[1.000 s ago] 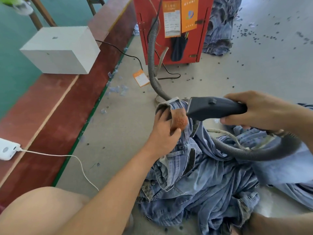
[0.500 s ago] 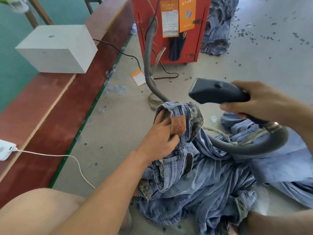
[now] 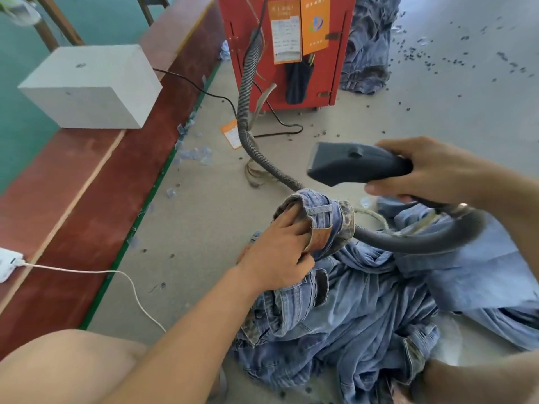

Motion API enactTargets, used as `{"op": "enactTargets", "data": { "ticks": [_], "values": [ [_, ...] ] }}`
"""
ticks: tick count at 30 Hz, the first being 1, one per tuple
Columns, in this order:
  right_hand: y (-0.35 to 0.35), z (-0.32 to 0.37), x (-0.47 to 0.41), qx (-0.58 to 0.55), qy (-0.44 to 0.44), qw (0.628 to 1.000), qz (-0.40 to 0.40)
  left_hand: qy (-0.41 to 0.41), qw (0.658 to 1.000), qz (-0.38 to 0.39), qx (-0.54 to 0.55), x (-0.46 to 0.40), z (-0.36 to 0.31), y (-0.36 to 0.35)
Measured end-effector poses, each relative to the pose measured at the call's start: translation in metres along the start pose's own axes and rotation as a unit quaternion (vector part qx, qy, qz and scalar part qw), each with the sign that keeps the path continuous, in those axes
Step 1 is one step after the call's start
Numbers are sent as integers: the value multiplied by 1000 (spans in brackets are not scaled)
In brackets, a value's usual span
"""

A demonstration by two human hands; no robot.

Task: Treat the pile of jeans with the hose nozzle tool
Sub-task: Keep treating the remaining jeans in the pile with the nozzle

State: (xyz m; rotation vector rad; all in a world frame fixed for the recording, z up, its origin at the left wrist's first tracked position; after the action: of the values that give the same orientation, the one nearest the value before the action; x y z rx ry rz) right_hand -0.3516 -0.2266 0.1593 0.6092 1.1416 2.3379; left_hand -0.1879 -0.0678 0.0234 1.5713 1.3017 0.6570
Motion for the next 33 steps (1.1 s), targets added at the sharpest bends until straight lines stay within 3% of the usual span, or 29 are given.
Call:
{"op": "enactTargets", "data": {
  "ticks": [4,7,11,13,14,15,16,17,19,20,21,25,26,28,31,33],
  "values": [
    [-5,-17,7,61,-53,992,101,12,999,21,-24,4,7,-3],
    [-32,-2,8,118,-26,982,147,13,1000,18,4,6,7,-8],
    [-34,20,5,112,38,990,73,7,1000,-2,23,9,6,-6],
    [-24,19,4,49,44,998,17,61,996,-30,61,5,8,-1],
    [-20,17,3,18,32,999,-11,128,983,-45,126,2,11,3],
    [-17,13,1,-6,9,999,-36,223,943,-63,238,1,14,7],
    [-17,8,0,-23,-21,998,-53,316,866,-80,379,1,18,9],
    [-19,1,-1,-32,-54,996,-61,375,760,-89,523,2,22,10],
    [-29,-10,-2,-24,-103,993,-52,383,533,-82,750,1,23,13],
    [-36,-13,-2,-8,-112,993,-39,363,457,-88,807,1,26,17],
    [-43,-13,-2,13,-111,993,-25,339,418,-99,837,-1,29,22],
    [-72,-7,-4,114,-65,991,20,294,326,-190,878,-6,38,27],
    [-77,-5,-4,128,-51,990,27,297,315,-214,876,-6,41,25],
    [-83,-4,-5,138,-34,989,41,315,335,-232,857,-4,49,20],
    [-82,-10,-7,148,-41,986,59,346,433,-172,814,0,52,16],
    [-76,-19,-8,169,-50,982,66,339,469,-128,805,2,53,12]
  ]
}}
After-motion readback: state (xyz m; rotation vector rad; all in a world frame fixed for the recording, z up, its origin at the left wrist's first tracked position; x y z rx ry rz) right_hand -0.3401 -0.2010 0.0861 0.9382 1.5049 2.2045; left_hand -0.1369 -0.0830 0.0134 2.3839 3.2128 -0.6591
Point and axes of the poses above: each hand's wrist, its own x-axis away from the middle knuckle, its own y-axis out of the back of the hand, z = x × y, the point moved 4 cm from there along -x, towards the middle knuckle, and after that the axes turned 7 degrees about x, right-handed, at the moved point
